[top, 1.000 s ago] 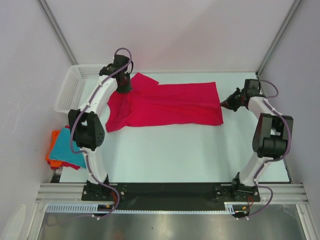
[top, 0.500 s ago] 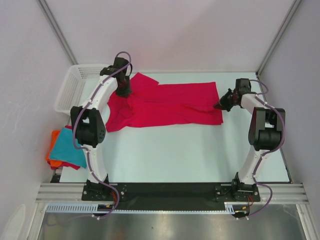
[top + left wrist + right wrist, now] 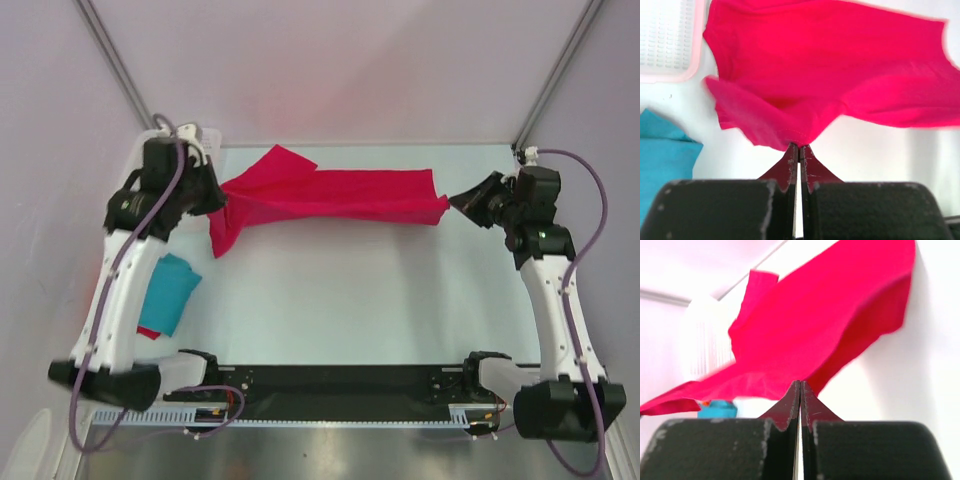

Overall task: Fold and stack the t-shirts
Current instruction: Fold the flattened tshirt in 1/3 of the way

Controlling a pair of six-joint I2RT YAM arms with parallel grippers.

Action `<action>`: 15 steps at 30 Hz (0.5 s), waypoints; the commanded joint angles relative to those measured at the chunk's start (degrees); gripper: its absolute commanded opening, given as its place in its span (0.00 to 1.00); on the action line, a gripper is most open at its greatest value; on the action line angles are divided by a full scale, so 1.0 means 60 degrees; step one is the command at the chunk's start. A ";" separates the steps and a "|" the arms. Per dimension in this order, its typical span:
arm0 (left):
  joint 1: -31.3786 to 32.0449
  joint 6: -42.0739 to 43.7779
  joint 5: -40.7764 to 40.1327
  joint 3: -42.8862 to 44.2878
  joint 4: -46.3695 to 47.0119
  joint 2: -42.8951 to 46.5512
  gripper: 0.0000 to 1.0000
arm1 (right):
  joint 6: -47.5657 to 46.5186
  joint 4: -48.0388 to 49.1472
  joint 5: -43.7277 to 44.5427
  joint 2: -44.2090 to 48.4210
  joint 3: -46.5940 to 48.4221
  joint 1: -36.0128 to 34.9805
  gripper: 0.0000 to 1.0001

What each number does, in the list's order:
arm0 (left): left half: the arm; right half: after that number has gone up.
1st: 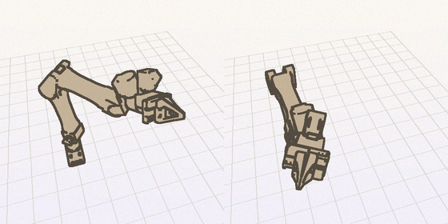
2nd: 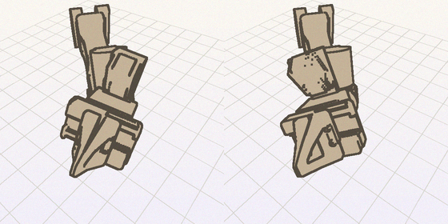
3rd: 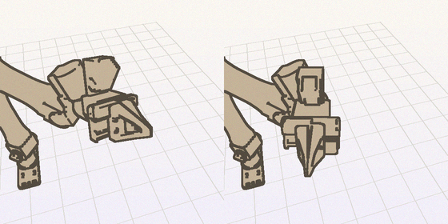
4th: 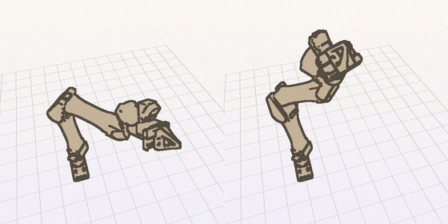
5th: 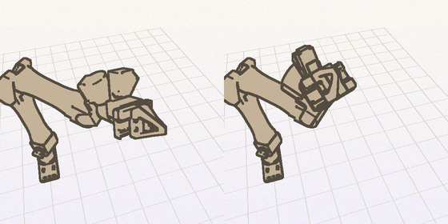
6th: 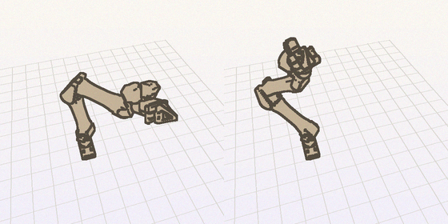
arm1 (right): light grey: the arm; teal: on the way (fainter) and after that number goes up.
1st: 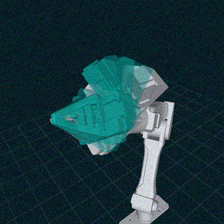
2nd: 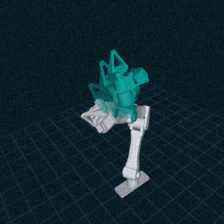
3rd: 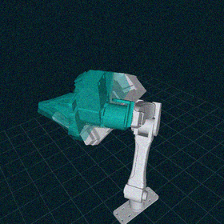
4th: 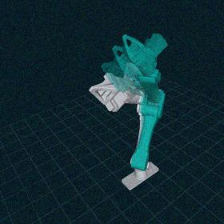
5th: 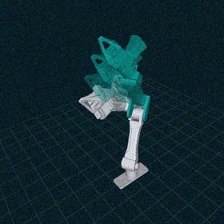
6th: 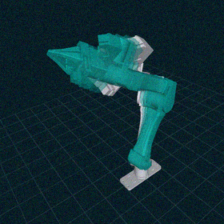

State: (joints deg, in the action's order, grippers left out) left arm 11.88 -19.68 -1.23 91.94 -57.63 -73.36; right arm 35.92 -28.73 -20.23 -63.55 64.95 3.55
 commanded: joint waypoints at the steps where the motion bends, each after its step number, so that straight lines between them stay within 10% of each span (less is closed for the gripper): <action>1: 0.0056 -0.0425 0.0469 -0.1288 -0.0692 0.1559 0.01 | -0.0362 -0.1831 -0.0012 0.0965 -0.0919 -0.0108 0.00; 15: 0.0056 -0.0353 0.0792 -0.2696 -0.0446 0.2107 0.02 | -0.0465 -0.2332 0.0427 0.1482 -0.1743 -0.0240 0.00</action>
State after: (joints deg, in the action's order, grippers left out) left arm 11.88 -21.56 2.39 75.68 -63.18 -60.27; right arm 34.06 -44.03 -18.74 -53.28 53.56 2.35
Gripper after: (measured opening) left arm 0.017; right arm 0.009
